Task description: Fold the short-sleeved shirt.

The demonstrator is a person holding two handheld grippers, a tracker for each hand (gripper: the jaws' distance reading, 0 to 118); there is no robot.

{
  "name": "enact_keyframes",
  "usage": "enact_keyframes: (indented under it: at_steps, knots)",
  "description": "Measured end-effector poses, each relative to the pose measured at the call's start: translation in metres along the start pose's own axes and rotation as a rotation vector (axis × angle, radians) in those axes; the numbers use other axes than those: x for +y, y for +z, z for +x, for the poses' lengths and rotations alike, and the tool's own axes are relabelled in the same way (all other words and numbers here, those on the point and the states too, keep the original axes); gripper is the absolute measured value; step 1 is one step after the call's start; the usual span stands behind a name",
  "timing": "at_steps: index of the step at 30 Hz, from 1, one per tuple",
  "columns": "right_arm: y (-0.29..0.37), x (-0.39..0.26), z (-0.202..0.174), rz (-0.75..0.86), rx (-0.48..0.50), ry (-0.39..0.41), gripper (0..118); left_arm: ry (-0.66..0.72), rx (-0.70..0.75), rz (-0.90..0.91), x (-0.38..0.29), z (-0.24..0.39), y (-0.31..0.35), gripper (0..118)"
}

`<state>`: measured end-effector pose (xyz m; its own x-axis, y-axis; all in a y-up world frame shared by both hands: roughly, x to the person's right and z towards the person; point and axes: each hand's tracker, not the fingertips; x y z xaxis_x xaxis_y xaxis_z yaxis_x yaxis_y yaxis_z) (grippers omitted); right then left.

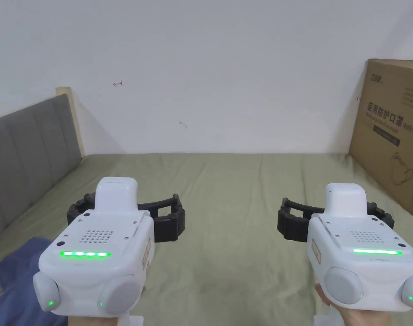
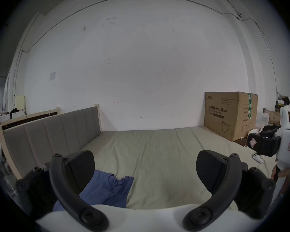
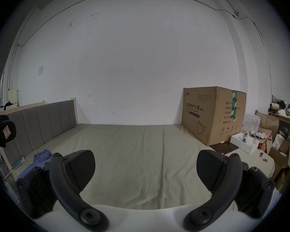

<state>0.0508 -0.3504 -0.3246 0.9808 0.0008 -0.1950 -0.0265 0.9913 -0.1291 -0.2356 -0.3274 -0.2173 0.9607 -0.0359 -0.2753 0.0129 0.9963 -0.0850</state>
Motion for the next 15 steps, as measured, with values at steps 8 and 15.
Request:
enact_keyframes:
  at_steps: [8, 15]
  knots:
    - [-0.0027, -0.0007, 0.0006, -0.017, 0.001, 0.008, 118, 0.019, -0.001, -0.014, -0.0002, -0.0011, -0.0003, 118]
    - [-0.0005, 0.0003, 0.0005, -0.006, 0.015, -0.001, 118, 0.017, 0.003, -0.015, -0.0003, -0.0007, -0.0033, 118]
